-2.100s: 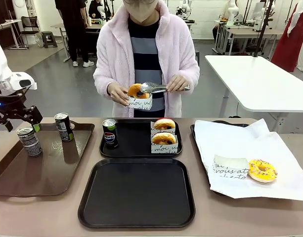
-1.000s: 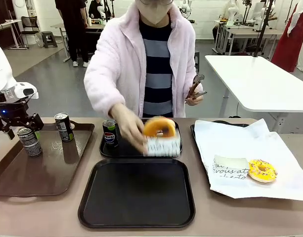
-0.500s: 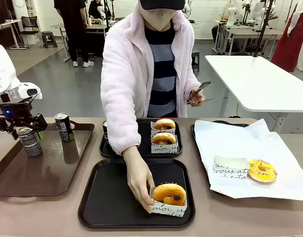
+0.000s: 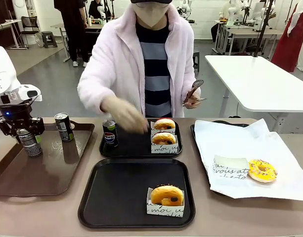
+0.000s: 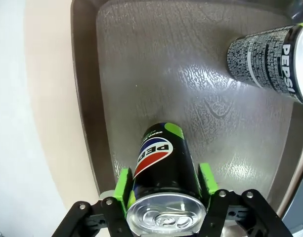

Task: Set up donuts and drinks on trays.
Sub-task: Pick up one Pepsi coke from the Handle tray and place it on the Flat Tray without a Pepsi coke.

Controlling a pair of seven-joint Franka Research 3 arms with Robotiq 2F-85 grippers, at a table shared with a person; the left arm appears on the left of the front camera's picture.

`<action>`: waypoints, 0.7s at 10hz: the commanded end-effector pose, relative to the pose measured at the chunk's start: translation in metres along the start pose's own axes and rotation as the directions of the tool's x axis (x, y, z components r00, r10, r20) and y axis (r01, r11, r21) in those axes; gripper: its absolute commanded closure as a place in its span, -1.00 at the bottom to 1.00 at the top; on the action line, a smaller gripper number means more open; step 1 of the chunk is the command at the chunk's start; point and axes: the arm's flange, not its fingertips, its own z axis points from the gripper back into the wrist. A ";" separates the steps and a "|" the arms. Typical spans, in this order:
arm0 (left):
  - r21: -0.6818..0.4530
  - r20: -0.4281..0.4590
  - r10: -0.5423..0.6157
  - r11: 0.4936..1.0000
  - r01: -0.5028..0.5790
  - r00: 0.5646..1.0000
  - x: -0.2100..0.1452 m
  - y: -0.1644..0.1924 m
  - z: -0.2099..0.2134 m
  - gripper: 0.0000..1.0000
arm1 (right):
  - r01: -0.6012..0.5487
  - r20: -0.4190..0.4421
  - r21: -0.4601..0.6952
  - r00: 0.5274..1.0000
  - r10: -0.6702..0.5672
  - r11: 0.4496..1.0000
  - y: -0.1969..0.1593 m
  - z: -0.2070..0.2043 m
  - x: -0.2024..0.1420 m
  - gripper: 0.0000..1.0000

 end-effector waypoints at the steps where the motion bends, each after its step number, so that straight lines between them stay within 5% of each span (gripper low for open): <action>1: 0.003 -0.023 0.033 0.999 -0.032 0.999 -0.001 -0.001 0.005 1.00 | -0.017 0.005 0.019 1.000 0.017 1.000 -0.001 0.001 0.000 -1.00; 3: 0.006 -0.033 0.038 0.999 -0.037 0.999 -0.002 -0.001 0.007 0.90 | -0.017 0.005 0.019 1.000 0.017 1.000 -0.001 0.001 0.000 -1.00; 4: 0.006 -0.029 0.017 1.000 -0.017 0.999 -0.004 -0.001 0.012 1.00 | -0.017 0.005 0.019 1.000 0.017 1.000 -0.001 0.001 0.000 -1.00; 7: -0.021 -0.051 -0.065 0.998 0.064 0.997 -0.039 -0.008 0.077 1.00 | -0.017 0.005 0.019 1.000 0.017 1.000 -0.001 0.001 0.000 -1.00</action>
